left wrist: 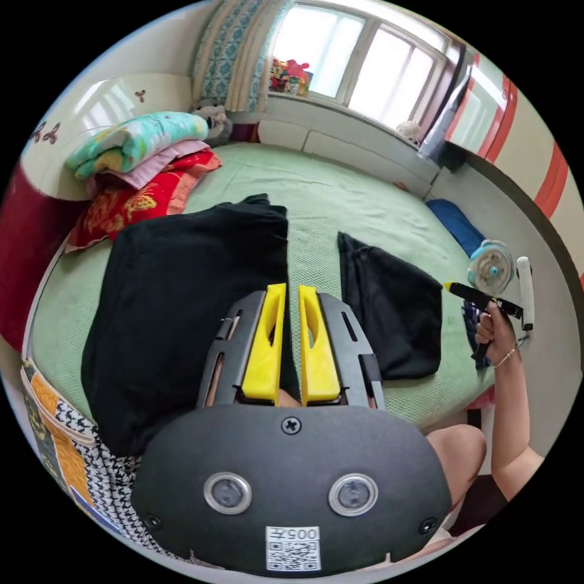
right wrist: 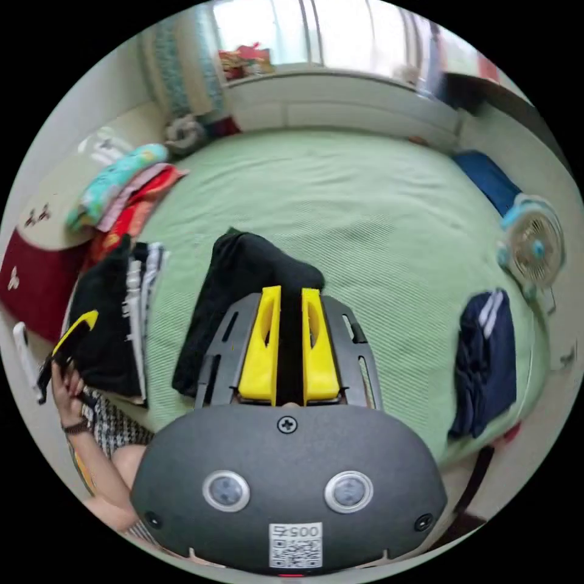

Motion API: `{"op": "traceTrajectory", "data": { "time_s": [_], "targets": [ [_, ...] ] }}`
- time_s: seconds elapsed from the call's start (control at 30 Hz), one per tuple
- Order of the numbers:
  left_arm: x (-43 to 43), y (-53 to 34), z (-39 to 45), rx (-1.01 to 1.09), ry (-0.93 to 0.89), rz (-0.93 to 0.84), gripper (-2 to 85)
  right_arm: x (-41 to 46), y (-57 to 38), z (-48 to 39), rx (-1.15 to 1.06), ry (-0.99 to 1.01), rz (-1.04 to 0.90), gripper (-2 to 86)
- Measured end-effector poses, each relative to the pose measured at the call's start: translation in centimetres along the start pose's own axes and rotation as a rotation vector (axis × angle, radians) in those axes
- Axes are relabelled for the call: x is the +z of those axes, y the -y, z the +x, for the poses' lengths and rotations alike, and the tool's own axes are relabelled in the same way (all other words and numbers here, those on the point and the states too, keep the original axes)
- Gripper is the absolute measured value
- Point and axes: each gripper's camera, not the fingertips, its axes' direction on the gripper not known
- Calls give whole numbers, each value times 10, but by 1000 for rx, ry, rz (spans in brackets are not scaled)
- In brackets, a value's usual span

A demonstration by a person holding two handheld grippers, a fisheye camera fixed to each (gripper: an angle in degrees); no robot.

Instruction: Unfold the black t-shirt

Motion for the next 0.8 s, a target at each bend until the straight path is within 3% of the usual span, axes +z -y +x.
{"op": "traceTrajectory", "data": {
  "time_s": [0.2, 0.3, 0.4, 0.63, 0.8],
  "targets": [
    [99, 8, 108, 191, -124, -182, 113, 13, -29, 67, 166, 45, 34, 112],
    [147, 4, 153, 266, -35, -274, 138, 36, -30, 75, 162, 173, -85, 140],
    [184, 1, 180, 272, 22, -327, 146, 41, -22, 60, 82, 111, -73, 147],
    [268, 2, 211, 229, 86, -436, 144, 94, -2, 19, -132, 8, -250, 124],
    [301, -4, 234, 282, 20, -449, 108, 114, 4, 27, -125, 8, -301, 53]
  ]
}}
